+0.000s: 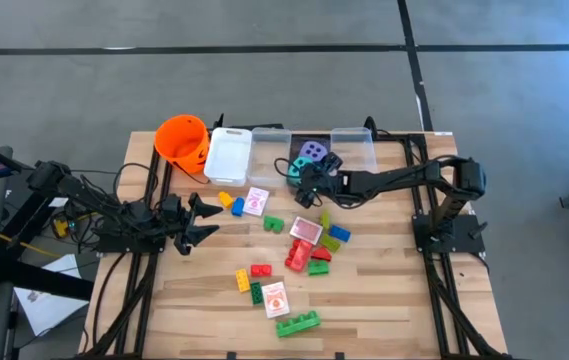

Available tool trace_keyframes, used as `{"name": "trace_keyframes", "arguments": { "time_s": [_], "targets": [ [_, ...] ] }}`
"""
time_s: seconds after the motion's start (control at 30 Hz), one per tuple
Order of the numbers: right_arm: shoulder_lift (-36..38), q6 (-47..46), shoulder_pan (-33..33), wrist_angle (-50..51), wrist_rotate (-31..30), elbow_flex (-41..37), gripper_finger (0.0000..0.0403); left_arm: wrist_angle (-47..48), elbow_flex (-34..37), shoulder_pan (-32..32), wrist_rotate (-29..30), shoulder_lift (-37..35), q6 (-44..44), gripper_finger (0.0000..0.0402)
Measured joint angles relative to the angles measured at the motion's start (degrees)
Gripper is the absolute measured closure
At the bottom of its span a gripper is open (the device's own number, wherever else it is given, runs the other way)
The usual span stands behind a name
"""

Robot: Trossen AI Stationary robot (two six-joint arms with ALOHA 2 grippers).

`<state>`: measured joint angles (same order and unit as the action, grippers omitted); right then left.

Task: Pick & Place Toys
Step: Put the green die into the black bin

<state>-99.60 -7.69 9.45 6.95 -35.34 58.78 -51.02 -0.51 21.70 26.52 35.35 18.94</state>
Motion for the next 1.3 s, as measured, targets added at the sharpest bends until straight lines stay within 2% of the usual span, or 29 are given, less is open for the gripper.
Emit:
{"name": "trace_keyframes", "arguments": {
  "time_s": [0.17, 0.33, 0.4, 0.53, 0.67, 0.8, 1.0, 1.3],
  "targets": [
    [1.47, 1.68, -0.05, 0.99, -0.95, -0.01, 0.0045, -0.01, 0.0, 0.01, 0.0, 0.0, 0.0, 0.0108],
    [5.62, 5.82, -0.87, 2.69, -0.23, 0.04, 0.0027, 0.01, 0.0, 0.01, -0.01, 0.02, 0.0, 0.0108],
    [8.24, 6.26, -0.75, 5.81, 2.31, 0.04, 0.002, 0.0, 0.0, 0.0, 0.0, 0.0, 0.01, 0.0108],
    [13.49, 3.73, 1.82, 13.78, 12.76, 0.05, 0.0012, 0.01, 0.0, 0.01, 0.0, 0.02, 0.0, 0.0108],
    [17.26, 4.46, 4.85, 14.96, 14.27, 0.04, 0.001, -0.01, 0.0, 0.01, -0.01, 0.02, 0.34, 0.0108],
    [19.61, 4.93, 6.65, 11.79, 14.33, 0.04, 0.001, -0.01, 0.0, -0.01, -0.01, 0.0, 1.07, 0.0108],
    [19.86, 3.83, 6.85, 10.55, 14.35, 0.07, 0.001, -0.01, 0.0, 0.01, 0.0, 0.0, 1.07, 0.0108],
    [15.7, 4.45, 7.21, 16.08, 17.55, 0.63, 0.0009, -0.01, 0.0, 0.01, -0.02, 0.02, 1.09, 0.0108]
  ]
}}
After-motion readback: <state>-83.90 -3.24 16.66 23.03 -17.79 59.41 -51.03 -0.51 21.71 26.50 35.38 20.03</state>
